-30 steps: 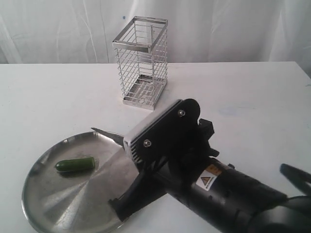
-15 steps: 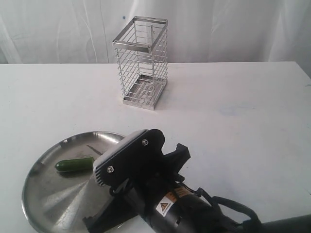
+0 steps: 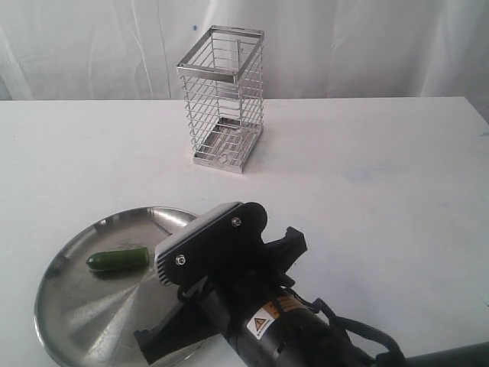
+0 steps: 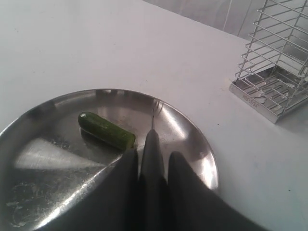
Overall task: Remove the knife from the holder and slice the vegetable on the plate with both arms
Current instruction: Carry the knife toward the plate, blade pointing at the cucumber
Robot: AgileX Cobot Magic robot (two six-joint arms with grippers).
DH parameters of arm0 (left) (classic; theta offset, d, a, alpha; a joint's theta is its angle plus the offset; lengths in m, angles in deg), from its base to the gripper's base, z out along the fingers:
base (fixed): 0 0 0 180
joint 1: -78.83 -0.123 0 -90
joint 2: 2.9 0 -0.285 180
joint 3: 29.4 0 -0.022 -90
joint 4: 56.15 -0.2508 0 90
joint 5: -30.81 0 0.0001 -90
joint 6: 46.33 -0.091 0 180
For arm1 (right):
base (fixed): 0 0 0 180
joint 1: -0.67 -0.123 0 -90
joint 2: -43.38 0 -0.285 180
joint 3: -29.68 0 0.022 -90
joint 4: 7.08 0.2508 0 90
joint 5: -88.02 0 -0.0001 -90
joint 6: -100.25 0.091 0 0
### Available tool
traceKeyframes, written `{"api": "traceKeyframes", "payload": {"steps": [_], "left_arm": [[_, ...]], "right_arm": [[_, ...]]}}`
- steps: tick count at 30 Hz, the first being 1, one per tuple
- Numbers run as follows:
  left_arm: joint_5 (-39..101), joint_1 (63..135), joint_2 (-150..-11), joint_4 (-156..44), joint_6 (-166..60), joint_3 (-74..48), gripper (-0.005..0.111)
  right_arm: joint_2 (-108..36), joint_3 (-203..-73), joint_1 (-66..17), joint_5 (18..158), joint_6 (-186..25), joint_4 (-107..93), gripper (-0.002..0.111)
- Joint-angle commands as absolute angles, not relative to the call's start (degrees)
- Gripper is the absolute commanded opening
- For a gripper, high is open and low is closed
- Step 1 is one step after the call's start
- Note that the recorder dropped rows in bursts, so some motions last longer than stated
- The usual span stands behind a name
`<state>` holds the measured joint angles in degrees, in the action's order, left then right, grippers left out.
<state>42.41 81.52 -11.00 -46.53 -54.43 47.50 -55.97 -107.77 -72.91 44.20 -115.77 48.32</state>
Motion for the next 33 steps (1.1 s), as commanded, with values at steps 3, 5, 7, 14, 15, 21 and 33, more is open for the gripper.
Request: {"api": "traceKeyframes", "payload": {"steps": [3, 5, 7, 14, 15, 21, 33], "left_arm": [[42.5, 81.6, -10.7, -46.4, -54.0, 47.8, 0.0], [42.5, 81.6, -10.7, -46.4, -54.0, 47.8, 0.0], [42.5, 81.6, -10.7, -46.4, -54.0, 47.8, 0.0], [41.8, 81.6, -10.7, -35.3, -45.8, 47.8, 0.0], [41.3, 81.6, -10.7, -31.7, -43.1, 47.8, 0.0], [42.8, 81.6, -10.7, -19.4, -36.0, 47.8, 0.0], [57.1, 81.6, -16.6, -10.1, -45.6, 45.2, 0.0]], "right_arm": [[-55.8, -107.9, -73.0, 43.5, -115.5, 48.6, 0.0], [-55.8, -107.9, -73.0, 43.8, -115.5, 48.6, 0.0], [-55.8, -107.9, -73.0, 44.2, -115.6, 48.6, 0.0], [-55.5, -107.9, -73.0, 44.6, -117.0, 48.5, 0.0], [-55.3, -107.9, -73.0, 44.6, -117.7, 48.5, 0.0], [-52.4, -107.9, -73.0, 44.6, -121.9, 52.4, 0.0], [-46.1, -107.8, -72.9, 44.1, -131.6, 60.6, 0.0]]}}
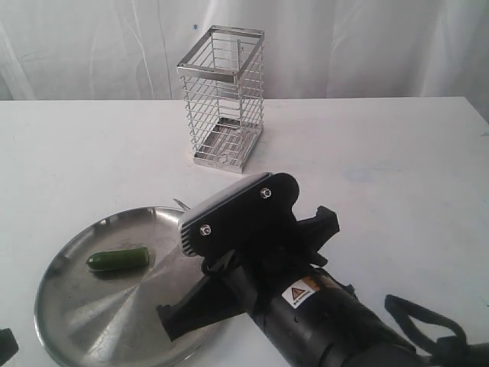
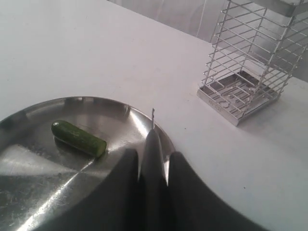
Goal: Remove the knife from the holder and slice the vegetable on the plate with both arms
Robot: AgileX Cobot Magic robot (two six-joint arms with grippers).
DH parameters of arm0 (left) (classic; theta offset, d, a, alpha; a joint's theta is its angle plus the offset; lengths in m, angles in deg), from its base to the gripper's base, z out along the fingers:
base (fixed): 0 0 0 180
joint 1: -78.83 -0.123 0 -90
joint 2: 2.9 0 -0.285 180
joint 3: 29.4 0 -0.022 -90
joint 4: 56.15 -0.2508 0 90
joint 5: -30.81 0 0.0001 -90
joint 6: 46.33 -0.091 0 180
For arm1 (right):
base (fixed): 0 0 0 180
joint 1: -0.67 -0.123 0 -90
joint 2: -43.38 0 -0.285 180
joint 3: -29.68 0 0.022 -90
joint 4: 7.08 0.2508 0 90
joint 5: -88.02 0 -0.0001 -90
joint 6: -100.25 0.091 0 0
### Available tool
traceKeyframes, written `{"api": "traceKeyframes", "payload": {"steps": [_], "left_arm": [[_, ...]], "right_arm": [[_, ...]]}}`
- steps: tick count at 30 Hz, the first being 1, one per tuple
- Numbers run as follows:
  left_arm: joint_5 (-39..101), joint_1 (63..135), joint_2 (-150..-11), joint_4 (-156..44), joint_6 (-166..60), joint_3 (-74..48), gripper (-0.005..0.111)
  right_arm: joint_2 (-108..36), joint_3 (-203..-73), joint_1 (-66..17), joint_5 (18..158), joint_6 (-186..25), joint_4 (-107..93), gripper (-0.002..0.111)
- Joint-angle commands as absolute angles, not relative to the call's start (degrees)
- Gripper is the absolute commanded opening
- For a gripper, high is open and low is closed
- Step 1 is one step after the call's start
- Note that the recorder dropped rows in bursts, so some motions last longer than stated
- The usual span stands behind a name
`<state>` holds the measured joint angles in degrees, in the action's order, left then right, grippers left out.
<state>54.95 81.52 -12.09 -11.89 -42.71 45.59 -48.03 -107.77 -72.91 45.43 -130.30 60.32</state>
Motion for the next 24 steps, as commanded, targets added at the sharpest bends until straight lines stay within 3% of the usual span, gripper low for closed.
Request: {"api": "traceKeyframes", "payload": {"steps": [1, 6, 10, 13, 18, 24], "left_arm": [[57.3, 81.6, -18.7, -9.3, -47.1, 45.2, 0.0], [55.1, 81.6, -33.3, -0.4, -64.7, 44.4, 0.0], [62.7, 81.6, -50.2, 6.2, -87.7, 36.7, 0.0], [71.3, 81.6, -60.0, 3.1, -101.0, 27.8, 0.0], [80.8, 82.0, -67.9, -13.8, -103.0, 18.2, 0.0], [80.2, 92.4, -78.1, -21.3, -109.1, 17.4, 0.0]], "right_arm": [[-45.6, -107.8, -72.9, 44.1, -131.6, 60.6, 0.0], [-43.2, -107.8, -72.9, 44.0, -131.6, 60.5, 0.0], [-42.7, -107.8, -72.9, 43.9, -131.6, 60.5, 0.0], [-42.7, -107.8, -72.9, 43.6, -131.6, 60.5, 0.0], [-42.7, -107.8, -72.9, 43.1, -131.6, 60.5, 0.0], [-42.5, -107.8, -72.9, 41.1, -131.6, 60.5, 0.0]]}}
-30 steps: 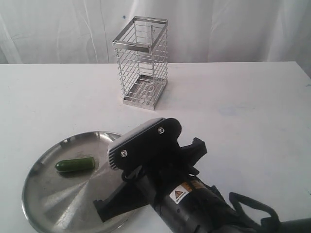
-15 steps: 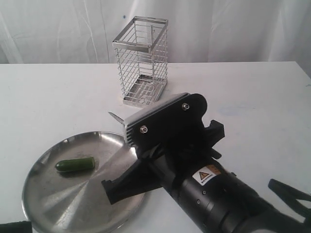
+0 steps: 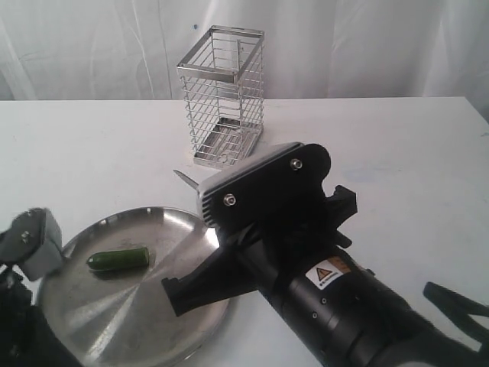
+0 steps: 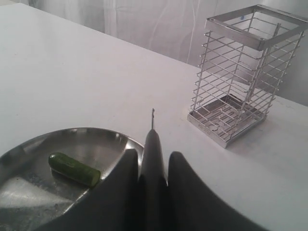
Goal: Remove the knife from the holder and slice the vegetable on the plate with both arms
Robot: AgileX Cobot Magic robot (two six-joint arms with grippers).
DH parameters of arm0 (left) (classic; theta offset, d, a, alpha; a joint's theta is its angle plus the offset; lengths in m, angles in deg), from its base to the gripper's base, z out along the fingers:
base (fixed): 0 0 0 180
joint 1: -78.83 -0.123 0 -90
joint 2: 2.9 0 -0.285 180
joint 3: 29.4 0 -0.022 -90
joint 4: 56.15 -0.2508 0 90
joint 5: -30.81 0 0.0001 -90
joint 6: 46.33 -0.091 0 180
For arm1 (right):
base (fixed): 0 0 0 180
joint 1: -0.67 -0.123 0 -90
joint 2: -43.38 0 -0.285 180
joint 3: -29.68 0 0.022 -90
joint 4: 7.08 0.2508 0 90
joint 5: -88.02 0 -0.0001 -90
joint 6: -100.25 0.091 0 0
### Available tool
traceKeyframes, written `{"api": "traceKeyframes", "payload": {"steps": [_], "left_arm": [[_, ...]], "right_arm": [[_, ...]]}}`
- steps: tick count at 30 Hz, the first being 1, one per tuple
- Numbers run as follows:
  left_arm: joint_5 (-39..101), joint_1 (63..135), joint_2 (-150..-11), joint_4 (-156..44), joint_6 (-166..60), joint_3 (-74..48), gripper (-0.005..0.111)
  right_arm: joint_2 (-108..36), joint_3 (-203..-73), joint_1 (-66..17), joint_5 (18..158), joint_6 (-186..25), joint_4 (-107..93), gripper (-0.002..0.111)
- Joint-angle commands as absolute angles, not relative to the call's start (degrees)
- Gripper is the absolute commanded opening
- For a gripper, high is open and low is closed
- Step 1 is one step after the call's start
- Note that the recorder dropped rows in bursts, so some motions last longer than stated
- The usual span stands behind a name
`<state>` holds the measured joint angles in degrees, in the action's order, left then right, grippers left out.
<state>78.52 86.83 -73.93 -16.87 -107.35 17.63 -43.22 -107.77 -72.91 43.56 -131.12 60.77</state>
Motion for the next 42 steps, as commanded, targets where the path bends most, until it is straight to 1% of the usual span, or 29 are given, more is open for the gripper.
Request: {"api": "traceKeyframes", "payload": {"steps": [1, 3, 9, 13, 28, 42], "left_arm": [[79.5, 93.7, -78.9, -22.1, -109.1, 17.4, 0.0], [73.5, 97.8, -82.2, -26.7, -108.6, 17.4, 0.0], [63.2, 98.6, -90.9, -27.1, -108.2, 17.4, 0.0], [63.8, 98.6, -94.0, -27.0, -109.5, 17.4, 0.0], [54.0, 98.6, -99.4, -25.2, -109.4, 17.4, 0.0], [43.6, 98.6, -99.4, -19.7, -109.3, 17.1, 0.0]], "right_arm": [[-42.5, -107.8, -72.9, 41.1, -131.6, 60.5, 0.0], [-42.5, -107.8, -72.9, 41.1, -131.6, 60.5, 0.0], [-42.5, -107.8, -72.9, 41.1, -130.8, 60.5, 0.0], [-42.2, -107.8, -72.9, 41.2, -130.7, 60.5, 0.0], [-38.2, -107.8, -72.9, 41.6, -130.6, 60.6, 0.0], [-38.0, -107.8, -72.9, 43.0, -130.6, 60.6, 0.0]]}}
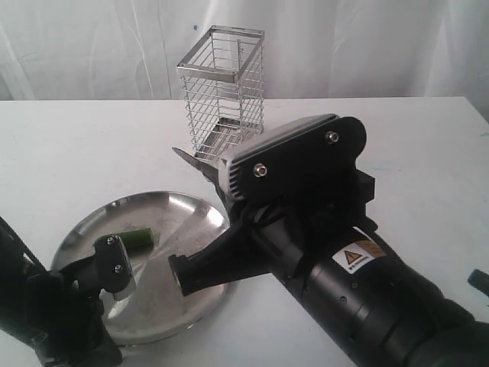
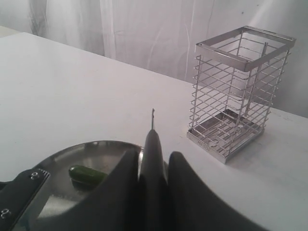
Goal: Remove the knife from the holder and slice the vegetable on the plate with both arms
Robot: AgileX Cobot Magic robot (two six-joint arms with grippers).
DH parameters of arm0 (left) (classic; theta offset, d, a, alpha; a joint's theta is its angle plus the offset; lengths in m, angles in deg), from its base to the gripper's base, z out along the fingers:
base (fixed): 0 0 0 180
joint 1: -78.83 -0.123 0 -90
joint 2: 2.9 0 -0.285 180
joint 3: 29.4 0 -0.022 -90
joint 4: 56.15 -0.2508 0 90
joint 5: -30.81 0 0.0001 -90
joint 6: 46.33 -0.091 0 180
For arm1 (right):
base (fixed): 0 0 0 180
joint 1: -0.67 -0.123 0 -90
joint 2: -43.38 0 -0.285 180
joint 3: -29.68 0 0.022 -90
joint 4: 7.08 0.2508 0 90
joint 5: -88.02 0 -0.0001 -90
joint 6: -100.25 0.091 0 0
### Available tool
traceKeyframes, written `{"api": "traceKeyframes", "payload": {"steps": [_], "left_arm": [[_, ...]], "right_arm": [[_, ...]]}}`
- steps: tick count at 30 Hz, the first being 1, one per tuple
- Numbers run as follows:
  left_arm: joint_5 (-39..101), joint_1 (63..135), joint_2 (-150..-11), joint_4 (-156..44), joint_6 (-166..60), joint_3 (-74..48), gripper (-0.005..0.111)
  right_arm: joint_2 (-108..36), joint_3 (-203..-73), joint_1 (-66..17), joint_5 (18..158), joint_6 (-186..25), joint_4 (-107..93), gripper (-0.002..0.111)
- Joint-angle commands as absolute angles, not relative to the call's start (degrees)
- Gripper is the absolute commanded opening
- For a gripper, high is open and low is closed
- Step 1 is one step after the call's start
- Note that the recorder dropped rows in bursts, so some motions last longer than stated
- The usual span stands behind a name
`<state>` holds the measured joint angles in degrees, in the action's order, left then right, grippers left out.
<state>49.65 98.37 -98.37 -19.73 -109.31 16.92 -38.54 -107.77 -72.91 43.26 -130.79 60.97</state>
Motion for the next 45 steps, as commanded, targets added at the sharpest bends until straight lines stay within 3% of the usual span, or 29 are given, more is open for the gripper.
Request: {"api": "traceKeyframes", "payload": {"steps": [1, 16, 28, 36, 45], "left_arm": [[43.3, 98.6, -99.4, -19.7, -109.3, 17.0, 0.0], [39.8, 98.6, -102.1, -18.9, -102.5, 9.2, 0.0], [44.3, 95.8, -83.8, -20.7, -95.2, 8.4, 0.03], [42.4, 88.3, -74.7, -20.7, -86.9, 8.4, 0.03], [41.9, 86.9, -74.8, -20.6, -83.4, 8.4, 0.03]], "right_arm": [[-38.0, -107.8, -72.9, 43.0, -130.6, 60.6, 0.0], [-38.0, -107.8, -72.9, 43.4, -133.6, 62.7, 0.0], [-44.1, -109.3, -72.9, 44.2, -143.9, 61.0, 0.0], [-54.7, -116.3, -72.9, 42.0, -144.0, 58.3, 0.0], [-66.5, -121.0, -72.8, 36.2, -140.1, 55.8, 0.0]]}}
